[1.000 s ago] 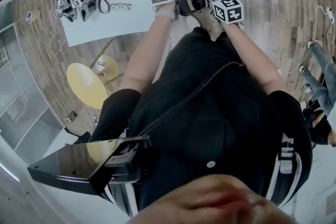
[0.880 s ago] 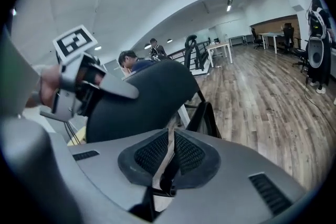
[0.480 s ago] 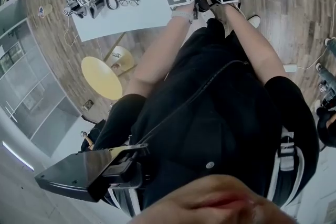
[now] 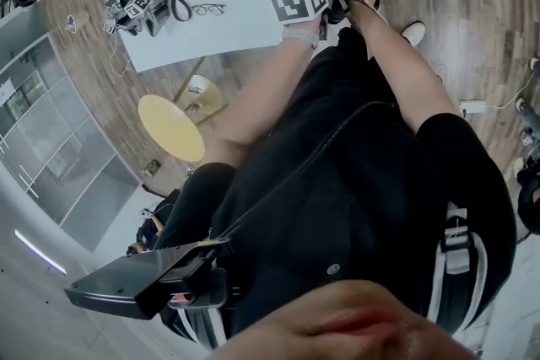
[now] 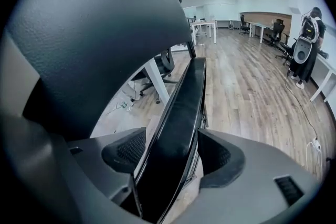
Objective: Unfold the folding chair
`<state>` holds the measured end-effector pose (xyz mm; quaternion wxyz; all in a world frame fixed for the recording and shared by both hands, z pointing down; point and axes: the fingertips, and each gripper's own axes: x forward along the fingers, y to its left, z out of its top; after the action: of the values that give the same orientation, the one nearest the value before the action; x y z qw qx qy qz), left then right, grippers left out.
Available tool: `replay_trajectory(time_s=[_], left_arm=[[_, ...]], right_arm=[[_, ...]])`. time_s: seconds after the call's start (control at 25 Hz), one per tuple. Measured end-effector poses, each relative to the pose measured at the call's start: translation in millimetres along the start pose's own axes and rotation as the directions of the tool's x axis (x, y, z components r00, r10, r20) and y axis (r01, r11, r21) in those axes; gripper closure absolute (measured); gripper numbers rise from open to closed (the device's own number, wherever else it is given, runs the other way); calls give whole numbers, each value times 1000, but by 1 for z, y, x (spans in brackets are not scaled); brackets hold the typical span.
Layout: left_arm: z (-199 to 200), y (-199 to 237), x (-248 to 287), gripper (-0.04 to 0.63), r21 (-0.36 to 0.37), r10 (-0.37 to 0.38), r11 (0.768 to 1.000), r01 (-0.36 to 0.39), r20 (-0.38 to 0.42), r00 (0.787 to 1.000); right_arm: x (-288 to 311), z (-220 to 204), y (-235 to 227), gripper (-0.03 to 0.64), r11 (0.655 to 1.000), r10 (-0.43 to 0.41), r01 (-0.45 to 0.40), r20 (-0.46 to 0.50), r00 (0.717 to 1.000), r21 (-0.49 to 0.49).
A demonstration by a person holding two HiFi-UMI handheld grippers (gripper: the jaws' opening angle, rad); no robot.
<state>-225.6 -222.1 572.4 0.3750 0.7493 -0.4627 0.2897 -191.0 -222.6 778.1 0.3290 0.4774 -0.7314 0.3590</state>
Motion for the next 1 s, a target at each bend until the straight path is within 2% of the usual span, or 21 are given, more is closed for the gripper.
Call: replay_trajectory(time_s=[0.2, 0.36, 0.44, 0.56, 0.68, 0.84, 1.0], left_arm=[[2, -6, 2, 495, 12, -9, 1000, 9, 10, 1000], [1, 2, 1, 497, -8, -6, 1000, 6, 13, 1000], [0, 3, 1, 500, -17, -4, 1000, 4, 17, 1000], [0, 2, 1, 500, -15, -9, 1000, 9, 25, 1000], [0, 1, 1, 500, -13, -16, 1000, 16, 30, 999], [-3, 1, 3, 500, -18, -28, 999, 28, 24, 999], [-2, 1, 2, 500, -26, -36, 999, 37, 32, 999]], right_arm=[[9, 0, -7, 334, 1000, 1, -1, -18, 1000, 0], [7, 0, -8, 369, 1000, 31, -31, 8, 999, 1], [6, -6, -11, 371, 999, 48, -48, 2, 999, 22], [11, -31, -15, 373, 993, 83, -77, -62, 995, 86], [9, -35, -22, 376, 989, 103, -95, -68, 992, 112], [5, -25, -46, 376, 995, 72, -70, -17, 997, 78], [0, -27, -54, 376, 993, 87, -83, -41, 995, 88]])
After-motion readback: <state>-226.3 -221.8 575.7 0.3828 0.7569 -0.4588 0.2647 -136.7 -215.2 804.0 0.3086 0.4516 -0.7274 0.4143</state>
